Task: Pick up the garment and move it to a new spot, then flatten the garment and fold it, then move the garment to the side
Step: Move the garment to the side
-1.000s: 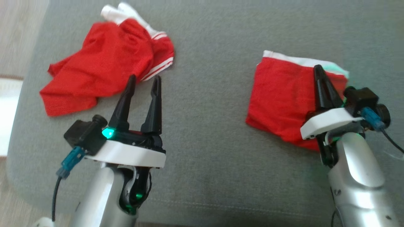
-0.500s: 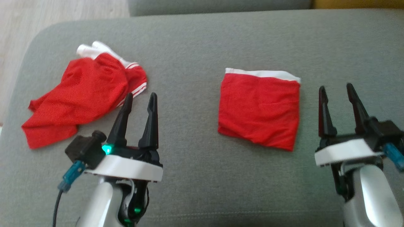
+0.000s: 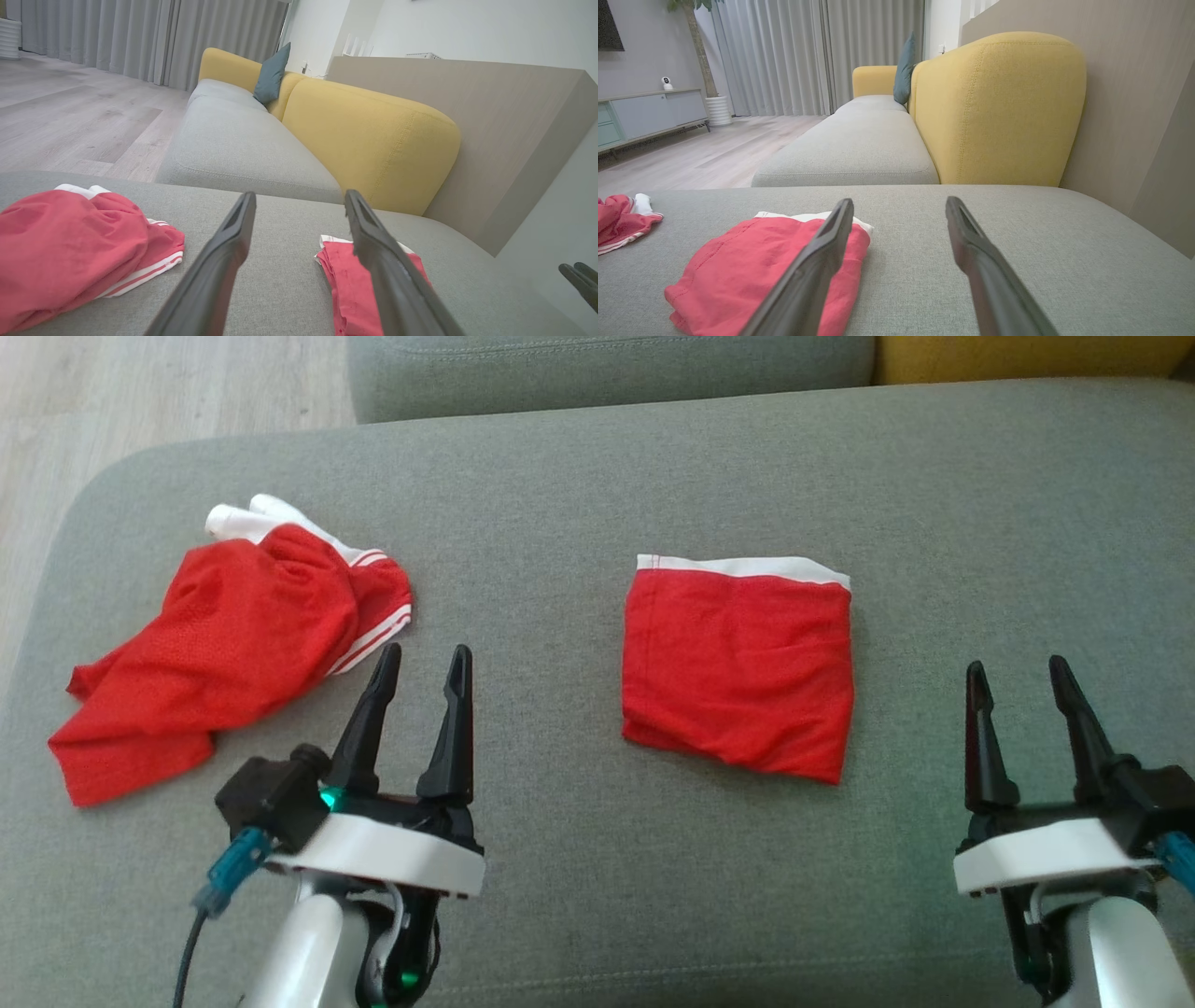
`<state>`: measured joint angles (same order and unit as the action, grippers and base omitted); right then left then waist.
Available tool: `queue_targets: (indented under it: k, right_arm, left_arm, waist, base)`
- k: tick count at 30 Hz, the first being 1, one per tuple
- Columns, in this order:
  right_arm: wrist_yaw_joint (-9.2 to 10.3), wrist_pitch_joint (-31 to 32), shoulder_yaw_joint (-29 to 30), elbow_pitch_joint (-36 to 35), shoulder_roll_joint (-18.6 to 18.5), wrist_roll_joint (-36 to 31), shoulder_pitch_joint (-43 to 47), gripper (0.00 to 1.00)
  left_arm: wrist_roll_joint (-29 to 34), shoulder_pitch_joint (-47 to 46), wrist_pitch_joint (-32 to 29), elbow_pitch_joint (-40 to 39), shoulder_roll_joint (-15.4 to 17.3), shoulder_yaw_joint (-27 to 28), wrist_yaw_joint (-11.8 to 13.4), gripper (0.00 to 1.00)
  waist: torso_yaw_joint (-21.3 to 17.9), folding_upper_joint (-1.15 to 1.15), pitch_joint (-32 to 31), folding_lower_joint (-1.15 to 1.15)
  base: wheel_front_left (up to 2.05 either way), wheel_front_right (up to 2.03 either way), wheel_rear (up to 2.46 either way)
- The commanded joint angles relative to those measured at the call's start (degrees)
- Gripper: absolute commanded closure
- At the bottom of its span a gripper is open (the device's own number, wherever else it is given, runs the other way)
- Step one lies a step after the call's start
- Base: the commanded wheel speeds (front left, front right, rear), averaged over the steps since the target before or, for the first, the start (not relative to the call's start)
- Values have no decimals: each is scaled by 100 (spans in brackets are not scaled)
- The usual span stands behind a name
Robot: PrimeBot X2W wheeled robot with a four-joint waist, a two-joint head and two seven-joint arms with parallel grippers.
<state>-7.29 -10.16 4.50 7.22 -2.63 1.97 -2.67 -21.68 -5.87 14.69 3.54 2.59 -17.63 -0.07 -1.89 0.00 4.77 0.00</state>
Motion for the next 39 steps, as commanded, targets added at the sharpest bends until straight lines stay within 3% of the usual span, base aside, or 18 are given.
queue_targets:
  k: [1,12,23,35,36,37,39]
  right_arm:
    - [-20,-70,-89,-153,-25,52,-141,0]
    - [-20,106,-151,163,-25,285,-375,0]
    - [-20,497,-444,1649,-25,1335,-1297,0]
    - [-20,244,-584,2941,-25,1212,-2228,0]
    - [-20,220,-599,3003,-25,1165,-2283,46]
    - [-20,182,-604,3049,-25,1111,-2333,100]
    - [-20,95,-599,3091,-25,874,-2413,100]
  left_arm:
    - [20,-99,31,-172,29,215,-23,0]
    - [-38,-158,31,-264,29,161,-9,0]
    - [-84,-428,31,-272,29,74,-59,0]
    - [-57,-714,31,-342,29,89,-111,0]
    - [-47,-730,31,-342,29,105,-118,0]
    - [-36,-742,31,-340,29,122,-126,0]
    - [-15,-764,31,-332,29,142,-141,0]
  waist:
    - [8,0,4,0]
    - [205,0,202,0]
    - [625,0,865,0]
    - [806,0,1449,0]
    - [795,0,1477,0]
    - [777,0,1502,0]
    - [729,0,1527,0]
  base:
    - [0,0,0]
    - [0,0,0]
    - [0,0,0]
    - [0,0,0]
    - [0,0,0]
    - [0,0,0]
    - [0,0,0]
